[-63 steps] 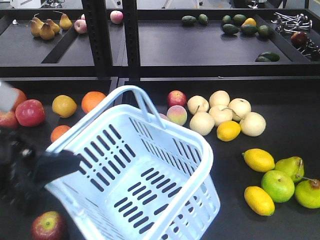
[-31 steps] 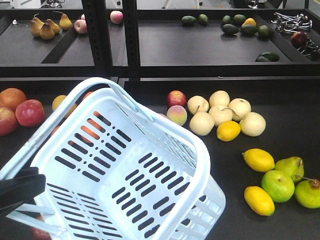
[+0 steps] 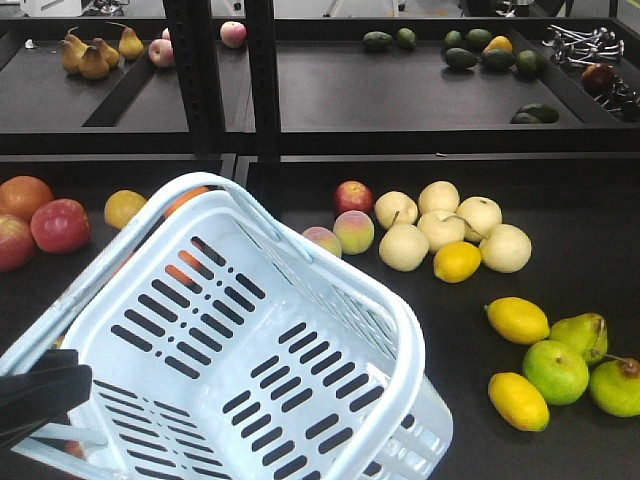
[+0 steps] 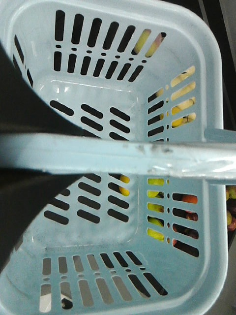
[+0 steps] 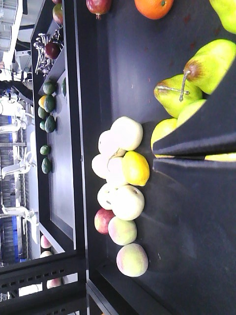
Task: Pick three apples into basket with both arms
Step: 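Lift the light-blue basket by its handle with the left gripper, then drive the base backward and turn while holding the basket in the left gripper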
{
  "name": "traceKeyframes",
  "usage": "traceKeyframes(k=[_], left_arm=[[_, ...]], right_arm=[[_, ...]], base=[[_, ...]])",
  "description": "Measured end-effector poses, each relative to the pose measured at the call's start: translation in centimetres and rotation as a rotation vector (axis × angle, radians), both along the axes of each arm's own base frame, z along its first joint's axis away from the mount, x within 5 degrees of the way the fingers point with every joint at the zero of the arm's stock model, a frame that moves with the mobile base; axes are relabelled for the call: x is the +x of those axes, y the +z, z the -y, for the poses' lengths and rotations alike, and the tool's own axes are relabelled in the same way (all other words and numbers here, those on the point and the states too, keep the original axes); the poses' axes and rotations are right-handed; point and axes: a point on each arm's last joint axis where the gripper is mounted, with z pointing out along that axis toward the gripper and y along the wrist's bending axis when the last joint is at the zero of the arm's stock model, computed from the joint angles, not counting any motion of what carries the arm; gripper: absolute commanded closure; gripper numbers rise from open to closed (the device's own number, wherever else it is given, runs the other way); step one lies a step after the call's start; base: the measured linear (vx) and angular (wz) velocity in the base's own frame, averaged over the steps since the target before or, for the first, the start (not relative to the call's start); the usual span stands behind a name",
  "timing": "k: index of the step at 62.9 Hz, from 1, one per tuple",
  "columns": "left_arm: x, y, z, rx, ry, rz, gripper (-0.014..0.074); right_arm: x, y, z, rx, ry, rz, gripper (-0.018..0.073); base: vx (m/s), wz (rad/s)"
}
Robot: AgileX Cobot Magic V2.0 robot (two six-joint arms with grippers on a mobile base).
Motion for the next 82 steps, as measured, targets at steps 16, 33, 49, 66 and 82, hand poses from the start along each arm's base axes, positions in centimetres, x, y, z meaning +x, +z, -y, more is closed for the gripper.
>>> traceKeyframes(k=[16, 33, 49, 66, 82], left_arm=[[0.0, 0.0, 0.0, 0.0, 0.0, 0.0, 0.0604], [0.0, 0.0, 0.0, 0.0, 0.0, 0.0, 0.0604], [0.0, 0.0, 0.0, 0.0, 0.0, 0.0, 0.0603], [0.0, 0.0, 0.0, 0.0, 0.0, 0.0, 0.0604], [0.01, 0.01, 0.0, 0.0, 0.001, 0.001, 0.0603]], right_arm=[[0.0, 0.0, 0.0, 0.0, 0.0, 0.0, 0.0564], [0.0, 0.0, 0.0, 0.0, 0.0, 0.0, 0.0564], [0.0, 0.0, 0.0, 0.0, 0.0, 0.0, 0.0564], [0.0, 0.0, 0.0, 0.0, 0.0, 0.0, 0.0564], [0.0, 0.0, 0.0, 0.0, 0.0, 0.0, 0.0564]], base=[[0.0, 0.0], [0.0, 0.0], [-0.01, 0.03], [-0.06, 0.14], [-0.08, 0.28]])
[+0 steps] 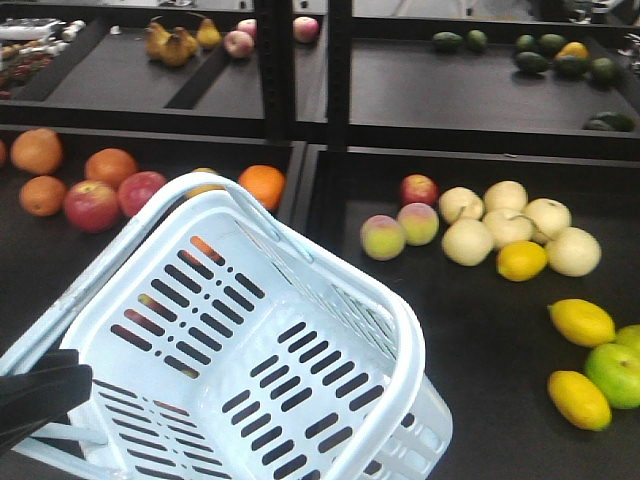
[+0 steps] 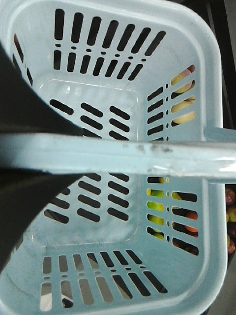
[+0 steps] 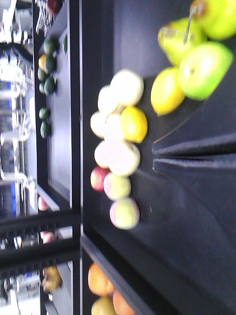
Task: Pick three apples into basket with both arms
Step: 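Drive the base backward and turn while holding the basket in the left gripper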
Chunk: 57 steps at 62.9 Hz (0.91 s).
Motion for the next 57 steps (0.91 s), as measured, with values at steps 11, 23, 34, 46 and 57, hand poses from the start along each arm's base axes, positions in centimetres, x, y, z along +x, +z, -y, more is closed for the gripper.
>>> traceKeyframes(k=[11, 23, 34, 46, 57], left_arm=[[0.0, 0.0, 0.0, 0.0, 0.0, 0.0, 0.0603], [0.0, 0.0, 0.0, 0.0, 0.0, 0.0, 0.0603], [0.0, 0.0, 0.0, 0.0, 0.0, 0.0, 0.0603], [0.0, 0.0, 0.0, 0.0, 0.0, 0.0, 0.0603], [0.0, 0.0, 0.0, 0.0, 0.0, 0.0, 0.0603]], right_arm=[[0.0, 0.0, 0.0, 0.0, 0.0, 0.0, 0.0564], [0.0, 0.0, 0.0, 0.0, 0.0, 0.0, 0.0564], [0.0, 0.0, 0.0, 0.0, 0.0, 0.0, 0.0564], [0.0, 0.0, 0.0, 0.0, 0.0, 0.0, 0.0564], [0.0, 0.0, 0.0, 0.0, 0.0, 0.0, 0.0564]], base=[[-0.1, 0.45], [-0.14, 0.53], [-0.15, 0.57], [-0.15, 0.59], [-0.16, 0.6]])
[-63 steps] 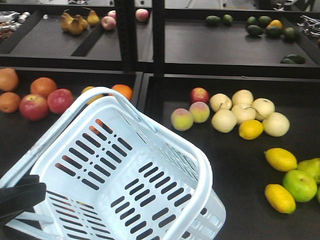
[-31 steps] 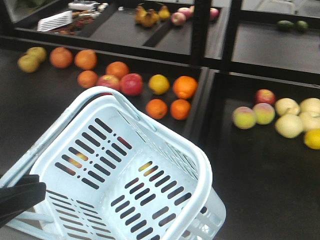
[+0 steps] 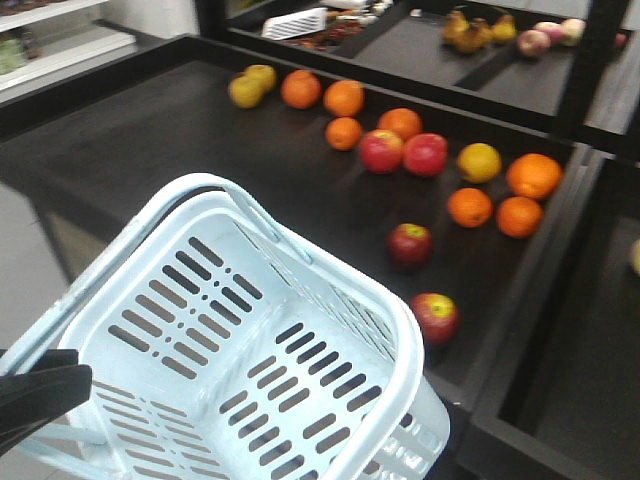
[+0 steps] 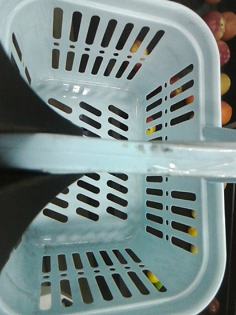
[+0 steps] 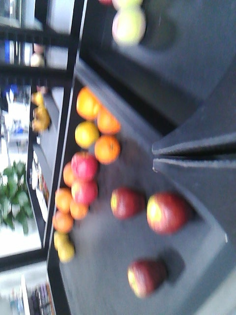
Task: Pick three apples into basket with both arms
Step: 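Drive the base backward and turn while holding the basket in the left gripper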
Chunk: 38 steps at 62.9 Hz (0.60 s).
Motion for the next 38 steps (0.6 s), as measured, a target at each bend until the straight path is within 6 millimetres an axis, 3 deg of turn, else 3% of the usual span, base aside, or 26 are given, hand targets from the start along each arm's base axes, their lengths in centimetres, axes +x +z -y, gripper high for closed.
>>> traceKeyframes(k=[38], left_arm=[[0.0, 0.0, 0.0, 0.0, 0.0, 0.0, 0.0603]], right_arm=[[0.0, 0.0, 0.0, 0.0, 0.0, 0.0, 0.0564]], base=[[-0.15, 0.59]])
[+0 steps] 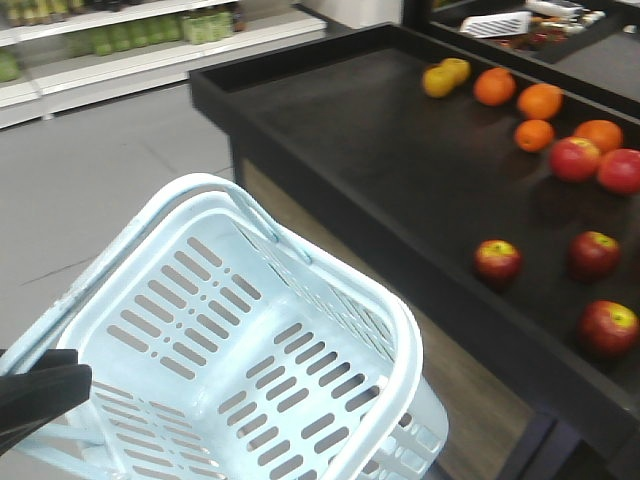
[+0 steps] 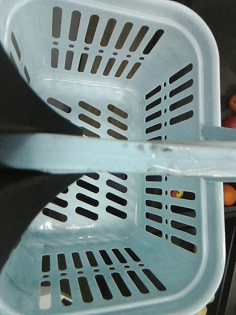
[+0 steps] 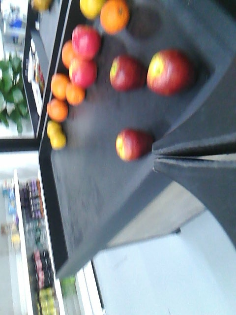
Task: Pick three apples into basket with both arms
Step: 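Drive the base backward and turn while holding the basket in the left gripper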
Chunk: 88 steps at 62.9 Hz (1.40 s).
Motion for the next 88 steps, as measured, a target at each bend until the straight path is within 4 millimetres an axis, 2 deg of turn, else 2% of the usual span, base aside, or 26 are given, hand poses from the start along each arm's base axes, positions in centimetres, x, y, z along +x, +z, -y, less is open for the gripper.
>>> traceKeyframes(k=[40, 88], left_arm=[[0.0, 0.0, 0.0, 0.0, 0.0, 0.0, 0.0603], [-0.03, 0.01, -0.01, 0.0, -0.001, 0.0, 0.0603]], right_arm=[[0.0, 0.0, 0.0, 0.0, 0.0, 0.0, 0.0564], [0.0, 0.0, 0.0, 0.0, 0.0, 0.0, 0.0564]], base=[[-0.12, 0.45], [-0.01, 0.26]])
